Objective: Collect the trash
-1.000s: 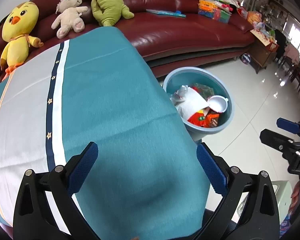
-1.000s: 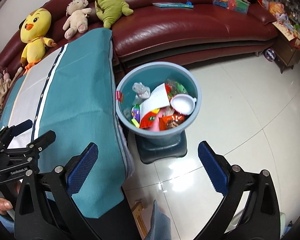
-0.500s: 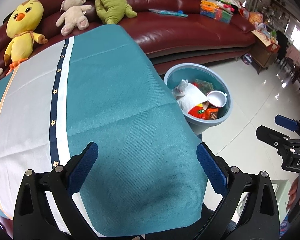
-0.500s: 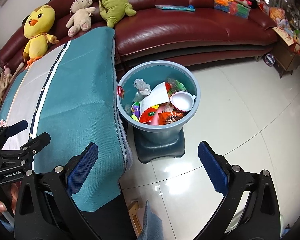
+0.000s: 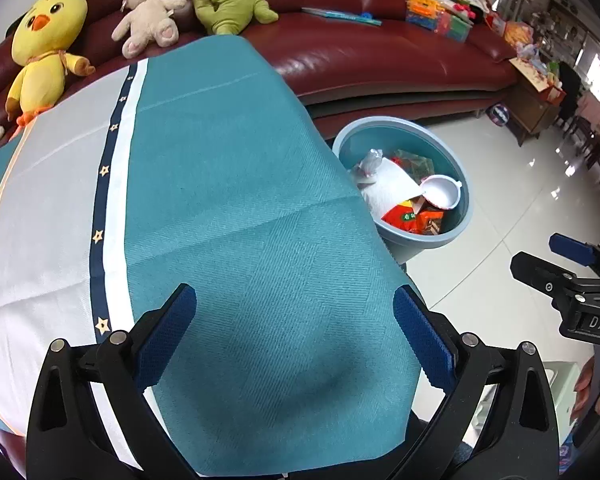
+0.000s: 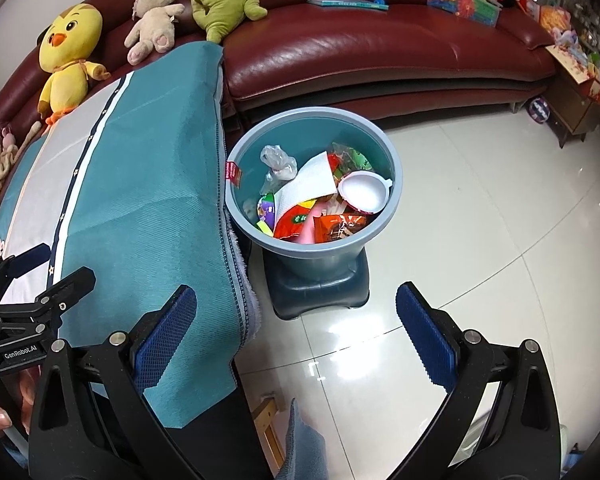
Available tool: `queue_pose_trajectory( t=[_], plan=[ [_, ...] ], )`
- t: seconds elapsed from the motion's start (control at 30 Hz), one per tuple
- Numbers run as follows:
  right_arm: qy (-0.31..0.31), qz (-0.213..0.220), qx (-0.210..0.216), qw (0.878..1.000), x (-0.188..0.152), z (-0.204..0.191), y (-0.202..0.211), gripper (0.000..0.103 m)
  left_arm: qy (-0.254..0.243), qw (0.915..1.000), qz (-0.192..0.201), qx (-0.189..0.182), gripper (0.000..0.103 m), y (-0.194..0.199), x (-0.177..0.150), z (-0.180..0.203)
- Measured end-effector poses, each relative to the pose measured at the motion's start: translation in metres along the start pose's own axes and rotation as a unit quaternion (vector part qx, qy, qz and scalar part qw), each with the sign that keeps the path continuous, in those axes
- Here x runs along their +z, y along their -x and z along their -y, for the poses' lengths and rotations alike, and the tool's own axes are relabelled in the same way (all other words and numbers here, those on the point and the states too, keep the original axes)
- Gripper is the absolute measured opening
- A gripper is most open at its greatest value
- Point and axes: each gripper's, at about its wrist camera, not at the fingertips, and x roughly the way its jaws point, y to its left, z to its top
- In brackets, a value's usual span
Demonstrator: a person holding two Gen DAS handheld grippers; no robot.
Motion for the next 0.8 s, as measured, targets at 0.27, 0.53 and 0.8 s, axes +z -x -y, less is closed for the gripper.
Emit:
queue_pose_trajectory(
  t=[0.27, 0.53, 0.8],
  plan=[
    [-0.005, -0.007, 0.001, 1.0, 0.002, 0.001, -0.008, 0.096, 0.004, 0.9999, 0.007, -0.008, 0.099, -0.002, -0.001, 0.001],
    [-0.005, -0.012, 0.002, 1.0, 0.004, 0.002, -0.013, 0.096, -0.002, 1.0, 0.005, -0.004, 0.099, -0.005, -0.001, 0.003],
    [-0.006, -0.013, 0.001, 1.0, 0.003, 0.003, -0.015, 0.096, -0.003, 1.0, 0.004, -0.002, 0.099, -0.006, -0.001, 0.004]
  ],
)
